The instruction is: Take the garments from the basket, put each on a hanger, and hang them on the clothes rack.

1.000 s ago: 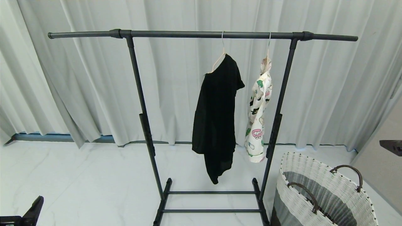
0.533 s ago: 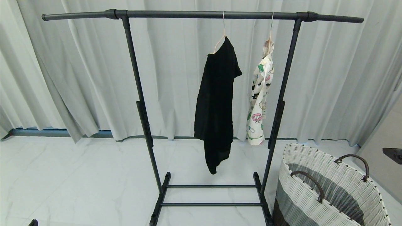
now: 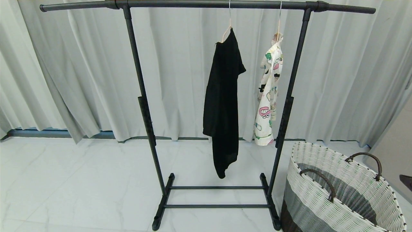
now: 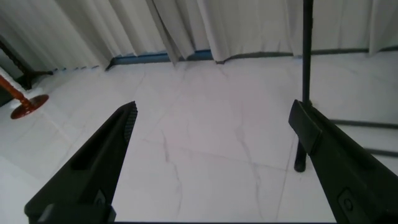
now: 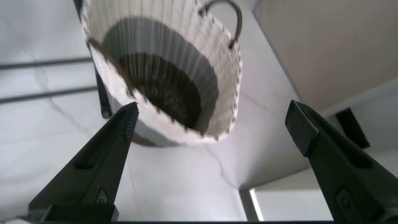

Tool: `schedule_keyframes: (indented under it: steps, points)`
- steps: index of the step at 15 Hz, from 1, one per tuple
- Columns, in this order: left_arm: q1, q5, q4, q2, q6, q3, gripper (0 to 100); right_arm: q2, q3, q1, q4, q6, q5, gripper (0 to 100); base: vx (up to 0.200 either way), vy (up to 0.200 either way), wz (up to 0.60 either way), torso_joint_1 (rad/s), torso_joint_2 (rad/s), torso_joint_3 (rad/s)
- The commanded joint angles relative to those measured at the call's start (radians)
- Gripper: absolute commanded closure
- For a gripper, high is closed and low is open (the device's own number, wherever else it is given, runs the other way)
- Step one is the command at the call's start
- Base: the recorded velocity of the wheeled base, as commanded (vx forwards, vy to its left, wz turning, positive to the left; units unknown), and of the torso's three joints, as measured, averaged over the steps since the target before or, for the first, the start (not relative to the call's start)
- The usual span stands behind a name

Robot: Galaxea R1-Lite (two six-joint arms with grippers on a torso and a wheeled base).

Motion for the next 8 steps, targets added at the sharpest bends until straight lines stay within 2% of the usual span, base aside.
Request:
schedule_keyframes:
  steps: [1, 3, 6, 7, 8]
  points:
    - [-0.001, 0.003, -0.002, -0.09, -0.005, 0.001, 0, -0.13, 0.129, -0.014, -0.024, 0.002, 0.0, 0, 0.0, 0.0, 0.0, 0.0, 0.0, 0.0]
    - [-0.001, 0.001, -0.002, -0.09, -0.017, 0.001, 0, -0.214, 0.213, -0.014, -0.066, 0.001, 0.0, 0, 0.0, 0.0, 0.0, 0.0, 0.0, 0.0]
    - [-0.004, -0.002, 0.0, -0.088, -0.017, 0.001, 0, -0.404, 0.402, -0.014, -0.158, -0.001, 0.0, 0, 0.0, 0.0, 0.0, 0.0, 0.0, 0.0]
    - [-0.015, -0.005, 0.0, -0.085, -0.017, 0.001, 0, -0.443, 0.425, -0.014, -0.158, -0.004, 0.0, 0, 0.0, 0.0, 0.0, 0.0, 0.0, 0.0]
    - [-0.082, -0.031, -0.002, -0.073, -0.033, 0.001, 0, -0.535, 0.48, -0.014, -0.155, -0.013, 0.0, 0, 0.0, 0.0, 0.0, 0.0, 0.0, 0.0]
